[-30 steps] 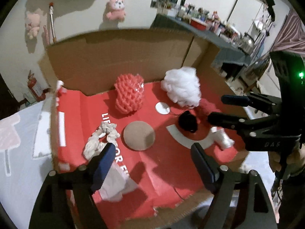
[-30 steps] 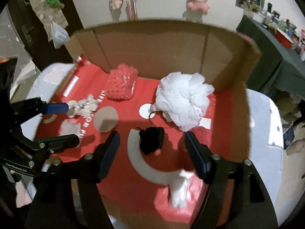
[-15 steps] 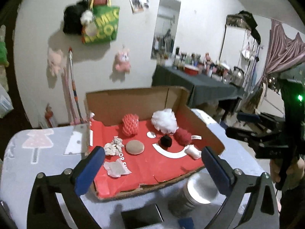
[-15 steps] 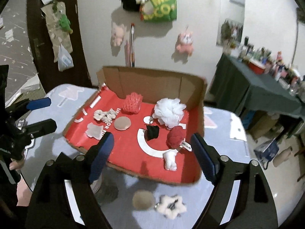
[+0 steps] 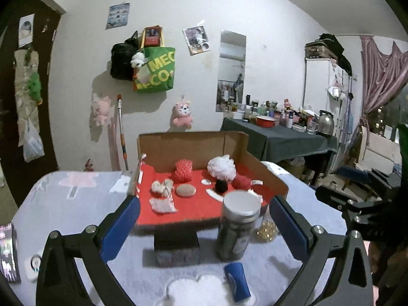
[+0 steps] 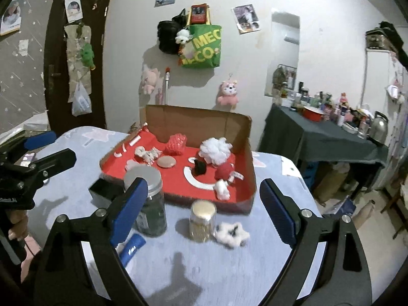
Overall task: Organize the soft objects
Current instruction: 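Withdraw both tools from the box toward the remaining table items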
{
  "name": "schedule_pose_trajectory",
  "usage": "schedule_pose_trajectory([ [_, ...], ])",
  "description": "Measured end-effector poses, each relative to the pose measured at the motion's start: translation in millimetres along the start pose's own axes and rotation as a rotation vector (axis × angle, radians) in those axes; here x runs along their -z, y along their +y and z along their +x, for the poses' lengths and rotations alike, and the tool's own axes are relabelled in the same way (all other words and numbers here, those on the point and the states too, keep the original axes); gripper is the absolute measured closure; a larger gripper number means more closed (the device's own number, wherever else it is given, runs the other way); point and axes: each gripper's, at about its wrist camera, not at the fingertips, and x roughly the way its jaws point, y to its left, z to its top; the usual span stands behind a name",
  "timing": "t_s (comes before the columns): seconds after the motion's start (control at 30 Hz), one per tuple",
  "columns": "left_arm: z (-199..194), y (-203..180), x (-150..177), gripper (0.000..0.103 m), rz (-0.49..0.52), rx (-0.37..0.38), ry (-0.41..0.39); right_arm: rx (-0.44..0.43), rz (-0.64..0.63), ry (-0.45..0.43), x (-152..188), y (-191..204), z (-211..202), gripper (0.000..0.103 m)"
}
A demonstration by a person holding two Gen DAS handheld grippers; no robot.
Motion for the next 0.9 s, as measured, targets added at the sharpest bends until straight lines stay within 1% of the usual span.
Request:
schedule_pose_trajectory([
  [0.1,0,-3,17,0.0,-0.005,-0.021,0.01,0.004,0.024,0.014,20,1,2,0.013],
  [0.17,4,-5,28,0.0,-0.006,-0.018,0.031,-0.003,0.047,0.029,32,1,4,0.013],
  [0.4,30,-11,70,0.0,-0.019,-0.021,0.149,0.027,0.075,0.11,73,-2,25,0.013],
  [0.6,51,-12,99,0.0,-0.045,-0.028,0.254,0.026,0.092,0.185,101,-6,44,0.013],
  [0.73,60,-16,107,0.0,-0.05,-0.025,0.303,0.022,0.079,0.217,112,-6,53,0.013],
  [0.9,68,-19,110,0.0,-0.05,-0.028,0.34,-0.001,0.089,0.244,115,-15,61,0.013],
])
